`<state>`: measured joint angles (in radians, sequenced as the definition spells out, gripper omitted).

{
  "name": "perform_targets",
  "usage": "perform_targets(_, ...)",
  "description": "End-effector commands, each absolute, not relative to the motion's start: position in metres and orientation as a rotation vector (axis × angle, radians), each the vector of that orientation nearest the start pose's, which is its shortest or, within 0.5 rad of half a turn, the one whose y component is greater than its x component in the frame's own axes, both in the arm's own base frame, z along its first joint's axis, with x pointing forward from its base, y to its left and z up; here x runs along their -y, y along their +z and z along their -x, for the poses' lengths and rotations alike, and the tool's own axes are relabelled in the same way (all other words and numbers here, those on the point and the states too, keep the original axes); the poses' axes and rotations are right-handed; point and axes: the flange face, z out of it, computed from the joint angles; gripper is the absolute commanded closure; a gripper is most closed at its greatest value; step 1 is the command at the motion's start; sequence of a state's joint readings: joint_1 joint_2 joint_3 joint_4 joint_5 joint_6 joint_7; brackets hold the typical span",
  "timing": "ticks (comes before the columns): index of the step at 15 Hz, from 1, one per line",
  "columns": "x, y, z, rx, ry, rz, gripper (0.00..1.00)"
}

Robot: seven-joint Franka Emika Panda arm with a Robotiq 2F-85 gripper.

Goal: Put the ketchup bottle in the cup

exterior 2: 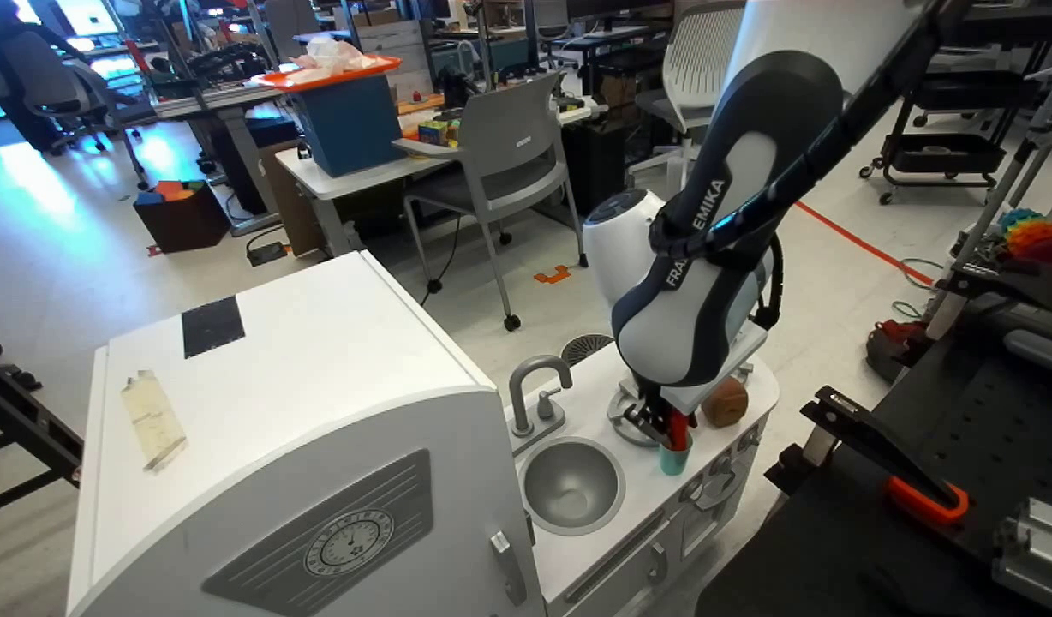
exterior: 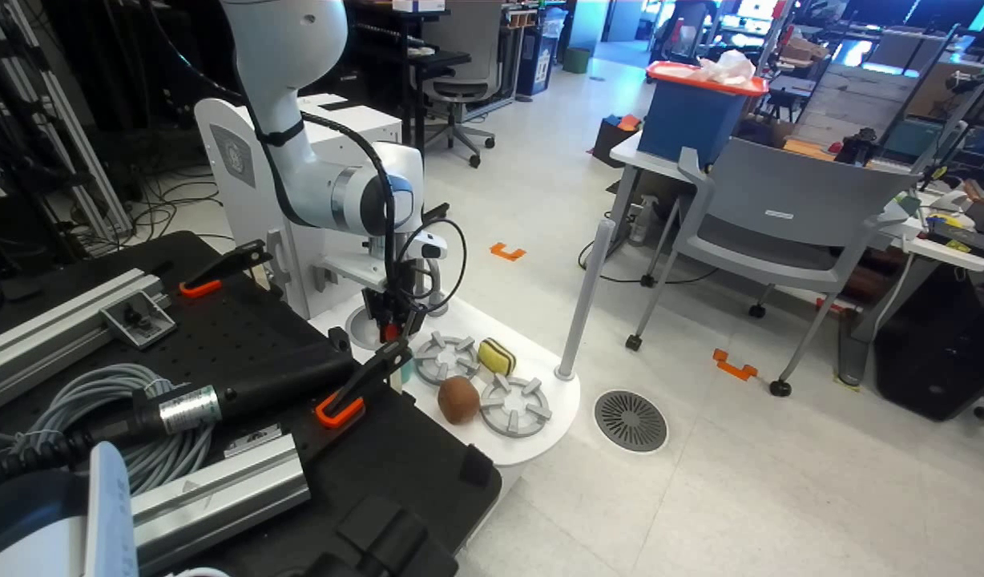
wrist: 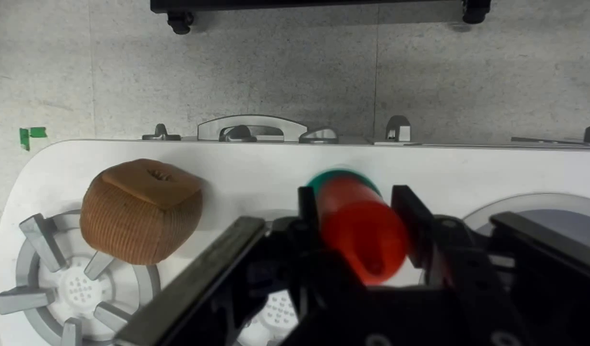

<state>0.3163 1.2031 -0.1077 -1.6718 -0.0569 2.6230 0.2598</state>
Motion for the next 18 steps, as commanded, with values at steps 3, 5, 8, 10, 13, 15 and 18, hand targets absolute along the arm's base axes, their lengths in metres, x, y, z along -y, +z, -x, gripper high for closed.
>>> perform_targets(3, -0.115, -0.098, -0.558, 0.073, 0.333, 3.349, 0.10)
perform_targets(5, -0.107, -0.087, -0.553, 0.040, 0.361, 3.358, 0.00)
perform_targets(8, -0.079, -0.057, -0.536, -0.015, 0.563, 3.360, 0.00)
perform_targets(10, -0.084, -0.080, -0.544, -0.011, 0.538, 3.358, 0.00)
perform_targets(13, -0.070, -0.054, -0.538, -0.059, 0.629, 3.348, 0.00)
perform_targets(15, -0.069, -0.052, -0.536, -0.061, 0.637, 3.346, 0.00)
perform_targets(18, -0.069, -0.053, -0.533, -0.060, 0.647, 3.345, 0.00)
